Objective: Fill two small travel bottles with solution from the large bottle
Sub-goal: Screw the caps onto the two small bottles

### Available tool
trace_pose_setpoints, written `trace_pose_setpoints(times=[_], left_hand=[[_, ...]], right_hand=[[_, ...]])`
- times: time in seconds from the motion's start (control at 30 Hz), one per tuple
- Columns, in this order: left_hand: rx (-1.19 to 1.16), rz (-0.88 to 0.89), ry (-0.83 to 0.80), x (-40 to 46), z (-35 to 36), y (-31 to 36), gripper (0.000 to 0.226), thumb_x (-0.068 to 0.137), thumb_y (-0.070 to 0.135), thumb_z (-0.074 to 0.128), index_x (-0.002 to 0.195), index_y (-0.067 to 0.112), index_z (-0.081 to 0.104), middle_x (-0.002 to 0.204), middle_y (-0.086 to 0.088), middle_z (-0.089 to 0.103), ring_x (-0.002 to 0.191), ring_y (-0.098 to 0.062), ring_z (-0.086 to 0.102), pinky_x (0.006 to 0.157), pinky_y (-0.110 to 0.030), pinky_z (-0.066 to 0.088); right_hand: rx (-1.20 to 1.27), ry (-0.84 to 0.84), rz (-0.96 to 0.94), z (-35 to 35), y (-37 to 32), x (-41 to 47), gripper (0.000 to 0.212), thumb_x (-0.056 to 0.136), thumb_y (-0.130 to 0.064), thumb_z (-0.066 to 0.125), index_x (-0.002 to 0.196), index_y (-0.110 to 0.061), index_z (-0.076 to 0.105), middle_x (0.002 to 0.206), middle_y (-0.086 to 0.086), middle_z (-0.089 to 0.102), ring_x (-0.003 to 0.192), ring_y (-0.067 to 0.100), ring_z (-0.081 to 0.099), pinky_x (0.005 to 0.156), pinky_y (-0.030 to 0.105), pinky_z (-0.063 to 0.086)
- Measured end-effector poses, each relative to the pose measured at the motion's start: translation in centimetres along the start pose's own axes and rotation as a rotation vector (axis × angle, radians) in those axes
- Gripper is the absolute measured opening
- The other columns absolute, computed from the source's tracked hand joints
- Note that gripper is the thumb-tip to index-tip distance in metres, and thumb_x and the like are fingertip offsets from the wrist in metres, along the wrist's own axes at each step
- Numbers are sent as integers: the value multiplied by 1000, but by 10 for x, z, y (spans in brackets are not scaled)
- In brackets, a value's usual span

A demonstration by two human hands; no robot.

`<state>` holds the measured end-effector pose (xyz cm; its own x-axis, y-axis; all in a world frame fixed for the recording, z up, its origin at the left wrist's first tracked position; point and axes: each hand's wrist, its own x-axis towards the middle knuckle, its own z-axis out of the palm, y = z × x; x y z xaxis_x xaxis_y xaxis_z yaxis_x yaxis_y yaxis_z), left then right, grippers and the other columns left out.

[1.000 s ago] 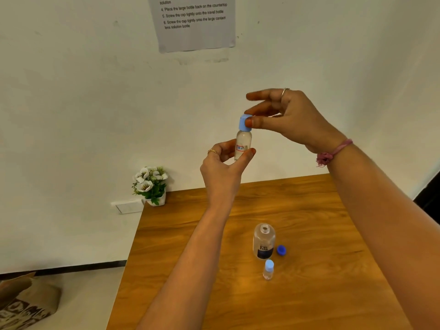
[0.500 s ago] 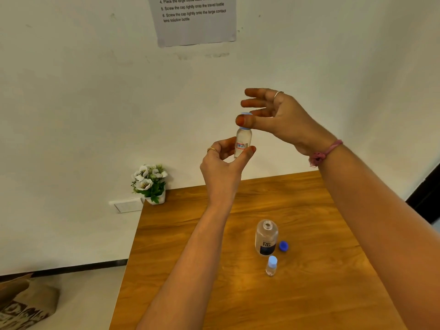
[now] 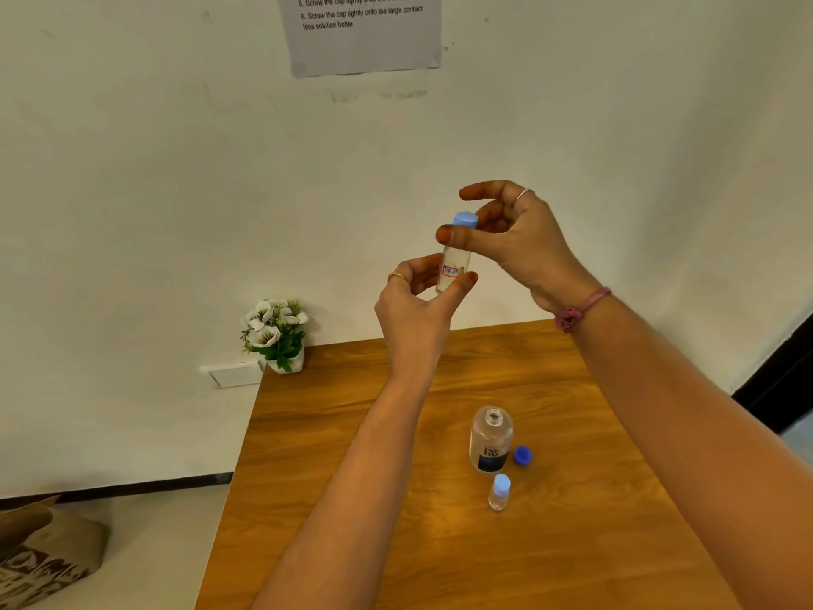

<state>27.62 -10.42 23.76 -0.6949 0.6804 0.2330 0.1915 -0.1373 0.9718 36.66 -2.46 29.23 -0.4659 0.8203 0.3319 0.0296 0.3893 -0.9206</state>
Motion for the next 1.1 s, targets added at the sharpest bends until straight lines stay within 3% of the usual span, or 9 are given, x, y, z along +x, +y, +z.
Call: trace_pose_setpoints(times=[0.13,0.2,0.3,0.37,0.43,0.6,0.73,0.8,1.1], left_hand=[[-10,9,6,-1,3,0,40,73,27,80,107,16,63,101,4,69,97,-8,64,79,-12,49],[-9,8,5,-1,5,1,38,73,27,81,106,18,63,100,4,69,96,-7,63,78,-12,48],[6,7,-7,-2,8,0,37,73,27,80,104,20,62,97,8,67,91,-2,62,75,-8,46],[0,2,-4,-3,10,-1,37,73,28,80,104,20,62,97,8,67,91,-3,62,76,-9,46],[-4,-3,3,-3,11,-1,38,72,28,81,105,20,63,98,6,68,93,-4,63,77,-12,48],[14,-5,-19,-2,15,-4,42,73,29,80,111,17,63,104,4,68,97,-8,63,82,-18,51],[103,30,-80,0,19,-8,47,78,31,75,120,13,62,110,0,66,98,-9,60,79,-13,45],[132,36,-93,1,21,-10,45,79,30,74,119,13,63,110,-3,66,98,-10,59,80,-17,46],[169,12,-40,2,32,-16,44,76,30,77,113,12,61,106,-2,66,90,-7,57,67,-5,38]], right_hand=[[67,-146,67,-4,5,-1,59,79,-23,71,133,-19,47,118,-2,63,107,10,62,88,23,52],[64,-124,46,-6,6,-2,55,78,-18,73,128,-17,52,110,1,69,104,11,64,89,26,52],[39,-36,53,-2,8,-1,63,67,-30,79,123,-18,54,105,7,68,98,15,64,88,30,53],[83,-107,85,-5,7,-1,73,65,-38,74,130,-19,48,119,4,62,107,12,61,88,25,52],[171,-194,93,-13,6,-1,64,77,-29,66,135,-17,44,128,0,58,113,7,58,80,15,51],[146,-265,46,-22,11,-1,34,91,-10,54,125,-15,55,113,-4,67,109,7,62,85,15,49],[115,-247,30,-23,13,1,31,89,-8,58,119,-11,60,106,0,69,101,6,65,81,15,50],[115,-230,27,-23,16,1,31,87,-8,60,118,-10,61,104,1,69,98,6,66,79,15,51],[82,-89,23,-16,26,-3,28,84,-11,67,111,-13,66,104,3,71,98,7,67,87,20,52]])
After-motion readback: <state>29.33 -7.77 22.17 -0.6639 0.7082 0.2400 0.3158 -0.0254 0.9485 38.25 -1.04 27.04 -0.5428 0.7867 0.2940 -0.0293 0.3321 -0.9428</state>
